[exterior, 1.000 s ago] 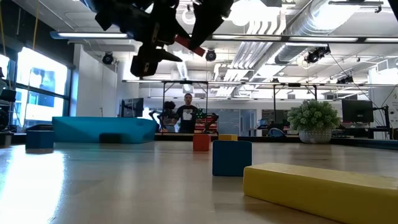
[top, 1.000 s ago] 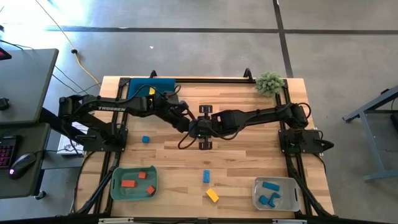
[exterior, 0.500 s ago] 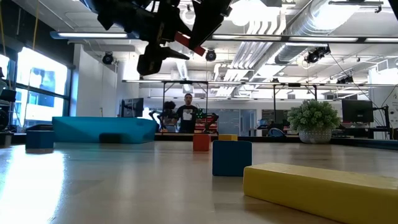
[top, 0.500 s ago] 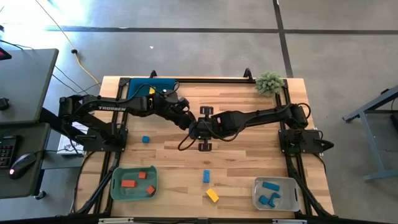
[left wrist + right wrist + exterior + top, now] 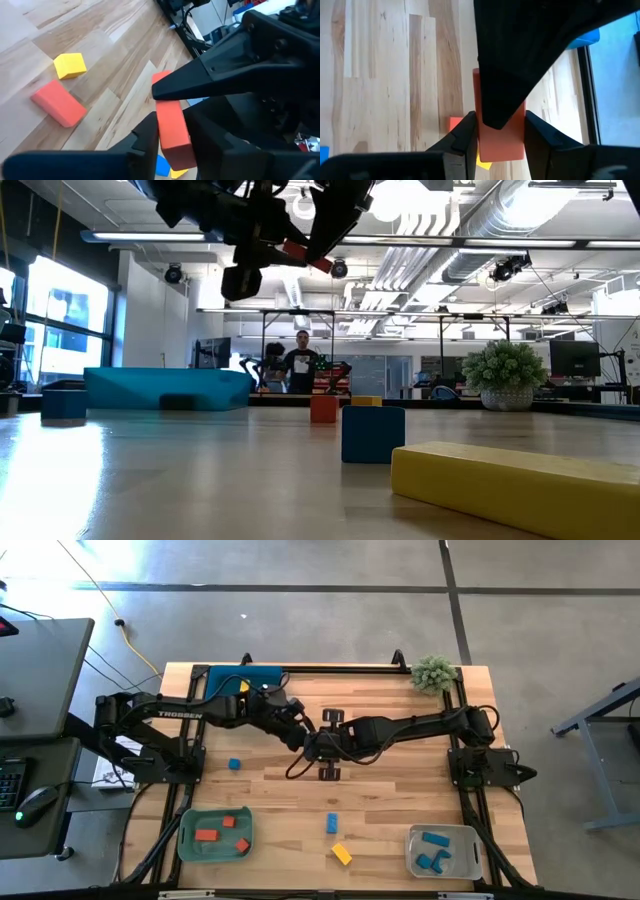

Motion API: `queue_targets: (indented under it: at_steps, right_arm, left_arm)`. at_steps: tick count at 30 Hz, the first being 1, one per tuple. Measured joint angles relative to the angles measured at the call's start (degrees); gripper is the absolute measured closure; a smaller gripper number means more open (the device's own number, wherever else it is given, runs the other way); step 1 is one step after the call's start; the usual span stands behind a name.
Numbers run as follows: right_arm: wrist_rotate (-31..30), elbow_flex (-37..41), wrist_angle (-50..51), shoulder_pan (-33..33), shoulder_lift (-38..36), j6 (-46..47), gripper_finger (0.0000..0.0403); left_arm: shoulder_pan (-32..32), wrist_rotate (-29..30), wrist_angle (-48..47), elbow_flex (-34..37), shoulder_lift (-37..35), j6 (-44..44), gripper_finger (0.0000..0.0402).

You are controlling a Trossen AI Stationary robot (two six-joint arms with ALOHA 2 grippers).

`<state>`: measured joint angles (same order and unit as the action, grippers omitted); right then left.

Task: Sort & place blocks by color
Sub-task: Put the top orange block into the green bin

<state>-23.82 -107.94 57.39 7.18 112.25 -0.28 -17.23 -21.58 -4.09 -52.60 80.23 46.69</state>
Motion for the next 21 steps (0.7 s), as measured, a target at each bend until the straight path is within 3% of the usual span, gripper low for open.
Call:
queue_targets:
  at_steps: [5, 12, 21]
  right_arm:
    - [-0.2, 0.0, 0.2, 0.1, 0.0, -0.8, 0.0304]
    - [2.5, 0.0, 0.0, 0.0, 0.0, 0.4, 0.0250]
    - [5.4, 0.1, 0.6, -0.1, 0.0, 6.2, 0.0240]
  left_arm:
    - [-0.1, 0.3, -0.8, 0.0, 0.0, -2.3, 0.0366]
    - [0.1, -0.4, -1.9, 0.0, 0.0, -6.5, 0.0367]
    - [3.7, 4.5, -14.8, 0.0, -3.4, -11.5, 0.0366]
